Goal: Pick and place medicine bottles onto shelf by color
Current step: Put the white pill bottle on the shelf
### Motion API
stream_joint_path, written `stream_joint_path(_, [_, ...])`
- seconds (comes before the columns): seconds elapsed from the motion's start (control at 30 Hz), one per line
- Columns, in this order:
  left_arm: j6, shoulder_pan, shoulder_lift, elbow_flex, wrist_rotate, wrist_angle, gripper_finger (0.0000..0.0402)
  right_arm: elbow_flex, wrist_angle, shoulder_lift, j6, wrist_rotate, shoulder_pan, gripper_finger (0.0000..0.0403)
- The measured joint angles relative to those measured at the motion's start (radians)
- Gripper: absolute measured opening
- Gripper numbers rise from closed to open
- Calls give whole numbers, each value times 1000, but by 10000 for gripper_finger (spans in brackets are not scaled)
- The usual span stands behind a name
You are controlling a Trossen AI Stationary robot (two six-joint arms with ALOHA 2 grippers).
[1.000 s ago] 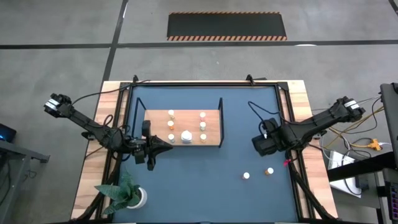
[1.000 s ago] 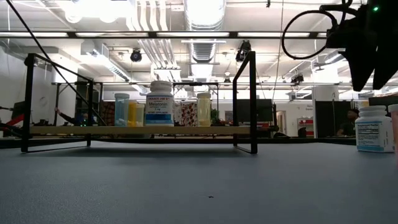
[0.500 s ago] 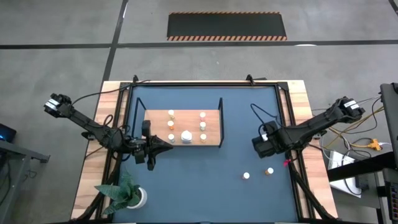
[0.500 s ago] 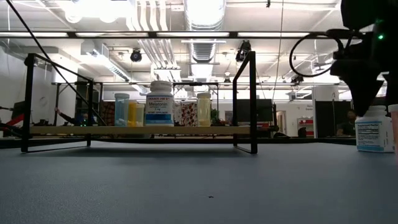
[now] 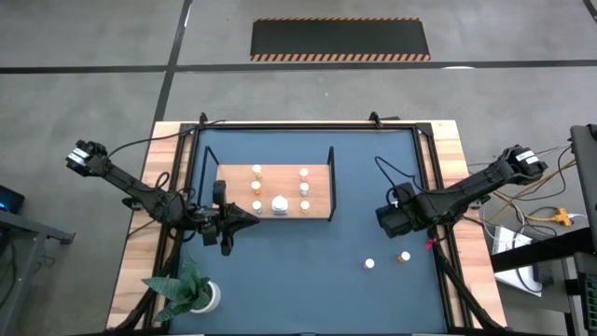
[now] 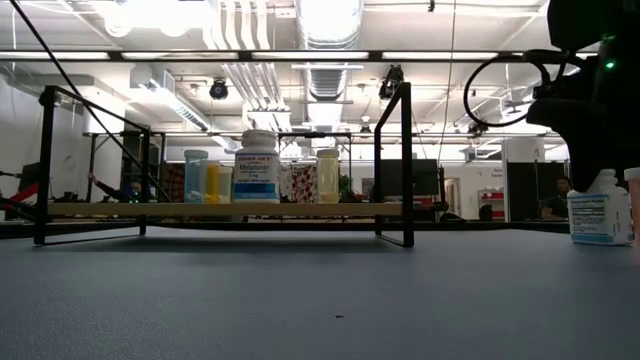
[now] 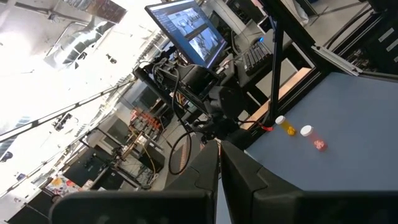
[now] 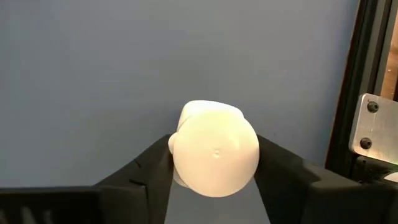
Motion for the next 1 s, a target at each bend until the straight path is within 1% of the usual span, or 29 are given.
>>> stream_joint_path(0.07, [0, 0, 0, 0, 0, 0, 0, 0, 0, -1, -7, 2, 0, 164])
stream_joint_path(0.13, [0, 0, 0, 0, 0, 0, 0, 1, -2, -4, -23, 2, 0, 163])
stream_joint_path(0.3, [-1, 0, 0, 0, 0, 1, 0, 59, -33, -21, -95, 2, 0, 185])
stream_joint_path(0.37, [-9, 0, 0, 0, 0, 3, 0, 100, -40, -27, -174, 6, 2, 188])
stream_joint_path(0.53, [-105, 0, 42, 0, 1, 22, 0, 241, -38, -28, -412, -10, 37, 181])
stream_joint_path(0.6, [-132, 0, 75, 0, 0, 72, 0, 306, -33, -28, -480, -9, 56, 178])
stream_joint_path(0.7, [-132, 0, 144, 0, 1, 195, 0, 388, -10, -27, -586, -7, 91, 179])
stream_joint_path(0.77, [-132, 0, 197, 5, 1, 281, 0, 418, 41, -27, -684, -1, 118, 180])
stream_joint_path(0.87, [-132, 0, 275, 21, 1, 390, 0, 425, 170, -27, -832, 4, 158, 180])
stream_joint_path(1.0, [-132, 0, 368, 60, 1, 421, 12, 368, 433, -26, -1010, 25, 192, 180])
